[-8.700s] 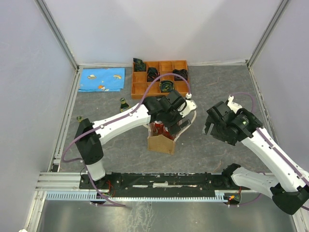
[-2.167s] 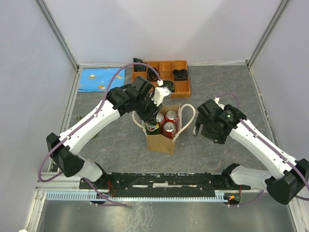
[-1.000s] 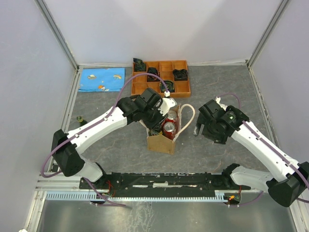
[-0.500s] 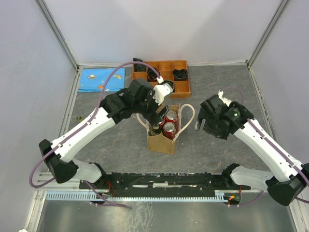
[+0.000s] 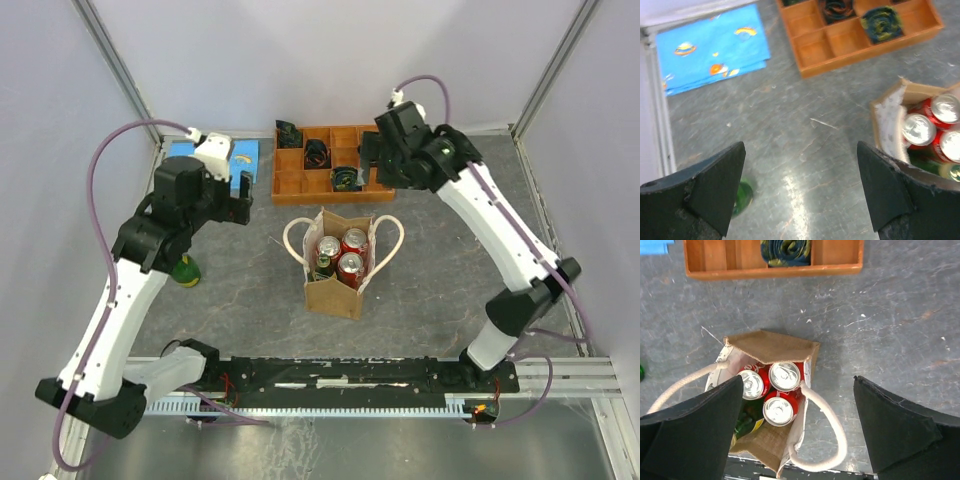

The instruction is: Place the beverage into the canvas bag

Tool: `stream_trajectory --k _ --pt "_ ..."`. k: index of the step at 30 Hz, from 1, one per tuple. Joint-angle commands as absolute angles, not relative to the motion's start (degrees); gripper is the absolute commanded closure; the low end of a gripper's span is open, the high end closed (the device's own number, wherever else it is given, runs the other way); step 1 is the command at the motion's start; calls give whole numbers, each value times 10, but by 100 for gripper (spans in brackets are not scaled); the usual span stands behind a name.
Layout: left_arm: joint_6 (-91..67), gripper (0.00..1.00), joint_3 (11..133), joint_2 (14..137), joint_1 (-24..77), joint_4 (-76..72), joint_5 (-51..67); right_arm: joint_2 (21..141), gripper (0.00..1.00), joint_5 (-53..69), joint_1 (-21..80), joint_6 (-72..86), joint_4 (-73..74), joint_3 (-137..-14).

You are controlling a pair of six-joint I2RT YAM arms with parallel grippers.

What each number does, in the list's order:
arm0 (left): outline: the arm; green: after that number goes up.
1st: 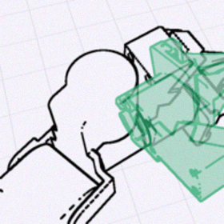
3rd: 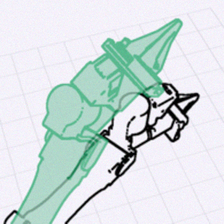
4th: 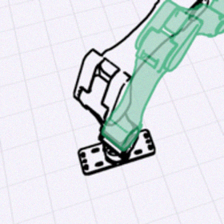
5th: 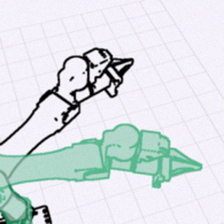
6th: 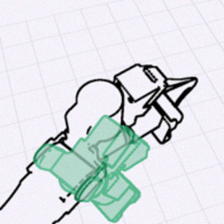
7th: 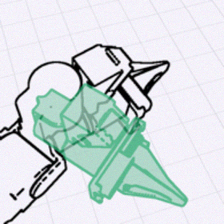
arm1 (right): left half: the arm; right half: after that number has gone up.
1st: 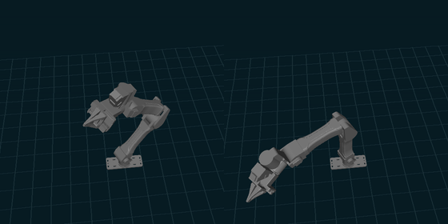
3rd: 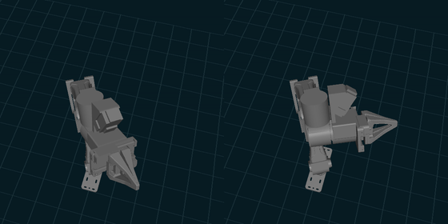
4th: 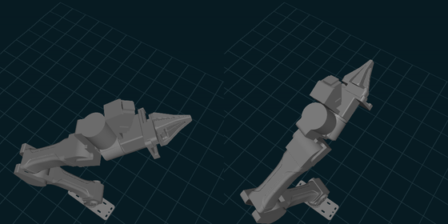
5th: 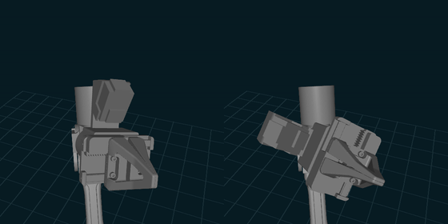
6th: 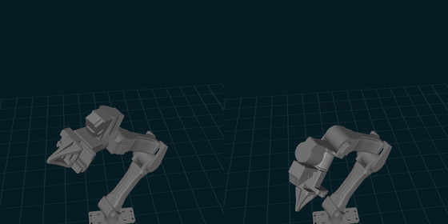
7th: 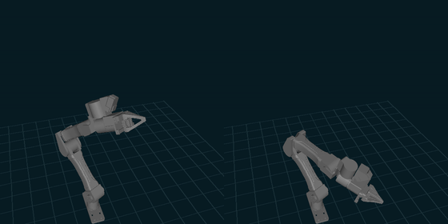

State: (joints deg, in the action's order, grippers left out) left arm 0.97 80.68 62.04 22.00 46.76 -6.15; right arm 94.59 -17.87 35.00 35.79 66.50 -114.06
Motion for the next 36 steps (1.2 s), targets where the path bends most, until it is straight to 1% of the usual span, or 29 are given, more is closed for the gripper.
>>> stream_trajectory --k 1,4,9,12,17,25,32,36 --pt "-62 2 712 562 170 435 -195 956 1 -126 349 327 618 -1123" --pt "-81 3 629 514 154 376 -255 933 1 -112 349 334 598 -1059" --pt "-82 3 498 439 146 267 -313 899 1 -121 349 333 608 -996" --pt "-78 4 436 407 145 207 -348 877 1 -128 350 335 615 -969" --pt "-84 4 356 385 126 147 -389 855 1 -139 349 333 628 -955" --pt "-74 4 291 353 87 78 -469 901 1 -124 347 332 663 -1016" --pt "-108 4 310 334 77 131 -415 943 1 -107 348 343 674 -1064" --pt "-113 2 291 339 77 114 -423 947 1 -100 348 354 665 -1060"
